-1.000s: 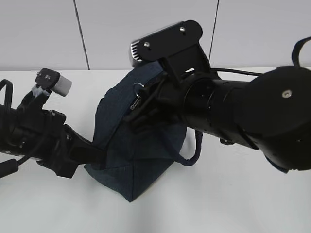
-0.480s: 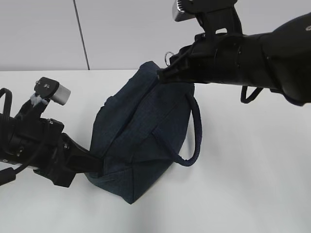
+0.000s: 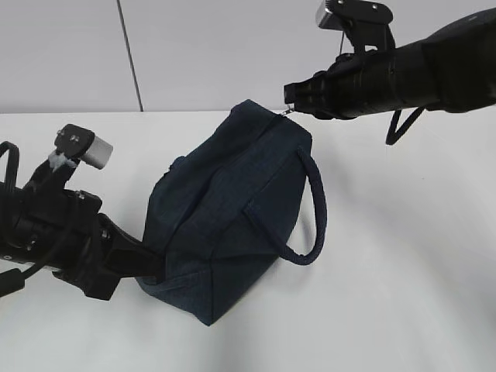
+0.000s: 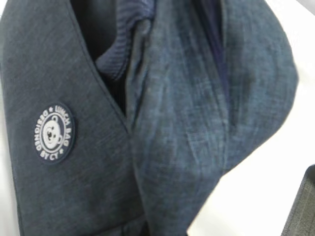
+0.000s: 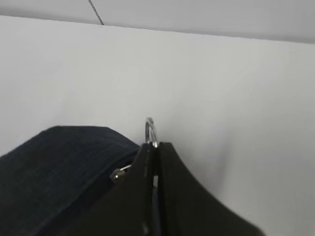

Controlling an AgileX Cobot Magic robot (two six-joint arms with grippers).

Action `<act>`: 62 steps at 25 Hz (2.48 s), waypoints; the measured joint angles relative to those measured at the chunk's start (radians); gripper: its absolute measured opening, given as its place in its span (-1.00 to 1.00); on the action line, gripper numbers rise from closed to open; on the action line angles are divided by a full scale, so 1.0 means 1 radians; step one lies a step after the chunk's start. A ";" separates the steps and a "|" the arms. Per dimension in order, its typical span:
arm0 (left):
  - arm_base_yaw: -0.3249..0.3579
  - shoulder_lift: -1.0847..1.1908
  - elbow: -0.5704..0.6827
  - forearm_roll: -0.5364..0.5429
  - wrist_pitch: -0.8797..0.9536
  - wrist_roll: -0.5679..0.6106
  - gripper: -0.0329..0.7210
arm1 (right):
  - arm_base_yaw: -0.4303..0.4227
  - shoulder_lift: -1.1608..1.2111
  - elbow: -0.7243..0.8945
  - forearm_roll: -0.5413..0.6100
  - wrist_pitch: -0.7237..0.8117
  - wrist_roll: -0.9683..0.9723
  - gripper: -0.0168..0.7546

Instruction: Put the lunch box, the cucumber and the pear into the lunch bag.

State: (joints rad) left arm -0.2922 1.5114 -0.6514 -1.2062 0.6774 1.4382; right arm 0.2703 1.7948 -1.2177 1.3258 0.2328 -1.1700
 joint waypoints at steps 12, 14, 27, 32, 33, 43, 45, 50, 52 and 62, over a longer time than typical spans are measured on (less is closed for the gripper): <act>0.000 0.000 0.000 0.002 -0.026 -0.001 -0.90 | -0.163 0.231 -0.085 0.291 0.333 0.000 -0.96; 0.000 0.000 0.000 0.002 -0.029 -0.001 -0.90 | -0.163 0.243 -0.085 0.311 0.335 0.000 -0.96; 0.000 -0.004 0.004 0.027 -0.017 -0.087 -0.04 | -0.173 0.185 -0.118 0.341 0.380 -0.151 0.22; -0.001 -0.071 0.004 0.197 -0.043 -0.278 0.08 | -0.173 0.105 -0.118 0.241 0.385 -0.153 0.42; -0.001 -0.096 0.004 0.264 -0.058 -0.347 0.09 | -0.173 0.081 -0.118 0.188 0.387 -0.129 0.42; -0.001 -0.389 0.011 1.030 -0.083 -1.234 -0.02 | -0.110 -0.089 -0.099 -0.780 0.538 0.678 0.26; -0.001 -0.425 0.011 1.181 -0.032 -1.385 -0.02 | -0.083 -0.124 -0.054 -0.922 0.558 0.837 0.25; -0.001 -0.559 0.012 1.321 0.025 -1.547 -0.03 | -0.009 -0.310 0.165 -1.108 0.532 1.012 0.25; -0.001 -0.651 0.012 1.321 0.043 -1.554 -0.03 | 0.010 -0.413 0.274 -1.115 0.507 1.032 0.25; -0.001 -1.108 0.012 1.300 0.334 -1.550 -0.03 | 0.020 -0.972 0.564 -1.294 0.635 1.122 0.24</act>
State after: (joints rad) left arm -0.2932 0.4034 -0.6389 0.0941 1.0110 -0.1115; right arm 0.2906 0.8226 -0.6541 0.0320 0.8680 -0.0481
